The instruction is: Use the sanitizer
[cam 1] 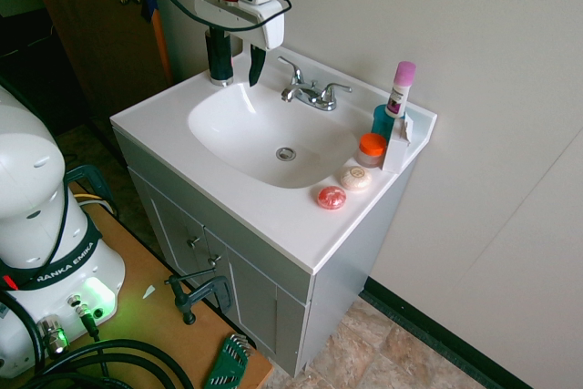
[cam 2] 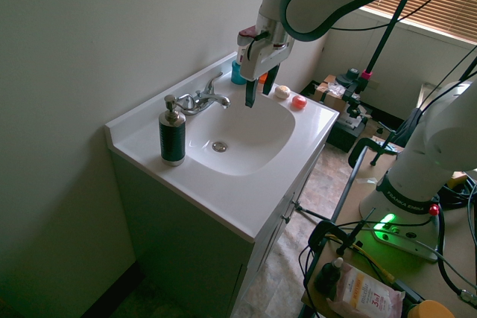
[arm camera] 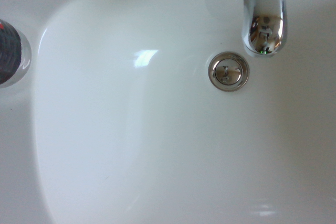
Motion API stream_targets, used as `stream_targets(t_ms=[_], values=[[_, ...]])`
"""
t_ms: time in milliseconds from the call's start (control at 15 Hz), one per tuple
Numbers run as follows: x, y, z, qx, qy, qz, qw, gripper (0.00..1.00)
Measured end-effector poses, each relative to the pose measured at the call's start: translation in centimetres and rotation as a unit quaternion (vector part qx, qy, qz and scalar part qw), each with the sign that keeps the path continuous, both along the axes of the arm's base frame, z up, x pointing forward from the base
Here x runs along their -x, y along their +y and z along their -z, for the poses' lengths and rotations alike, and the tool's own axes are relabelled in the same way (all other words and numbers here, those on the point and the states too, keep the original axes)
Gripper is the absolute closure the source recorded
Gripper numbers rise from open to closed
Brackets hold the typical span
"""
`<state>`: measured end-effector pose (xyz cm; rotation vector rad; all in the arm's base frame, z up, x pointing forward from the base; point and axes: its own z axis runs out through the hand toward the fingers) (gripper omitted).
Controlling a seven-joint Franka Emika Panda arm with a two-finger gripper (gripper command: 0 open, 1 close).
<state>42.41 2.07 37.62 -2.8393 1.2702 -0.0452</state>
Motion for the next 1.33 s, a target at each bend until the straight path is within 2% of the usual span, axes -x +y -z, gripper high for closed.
stream_targets(t_ms=[133,267,333,533,667,933,1333], values=[[-0.1,0.0,-0.1,-0.001,-0.001,-0.004,1.0,0.0],[-1.4,0.7,-2.3,-0.001,-0.018,-0.013,1.0,0.0],[-2.6,1.5,-4.3,-0.001,-0.03,-0.02,0.999,1.0],[-6.4,5.5,-9.7,-0.003,-0.054,-0.051,0.997,1.0],[-8.4,8.5,-11.3,-0.003,-0.061,-0.065,0.996,1.0],[-10.9,13.3,-11.4,0.001,-0.058,-0.083,0.995,1.0],[-11.2,18.6,-10.2,0.008,-0.053,-0.096,0.994,1.0]])
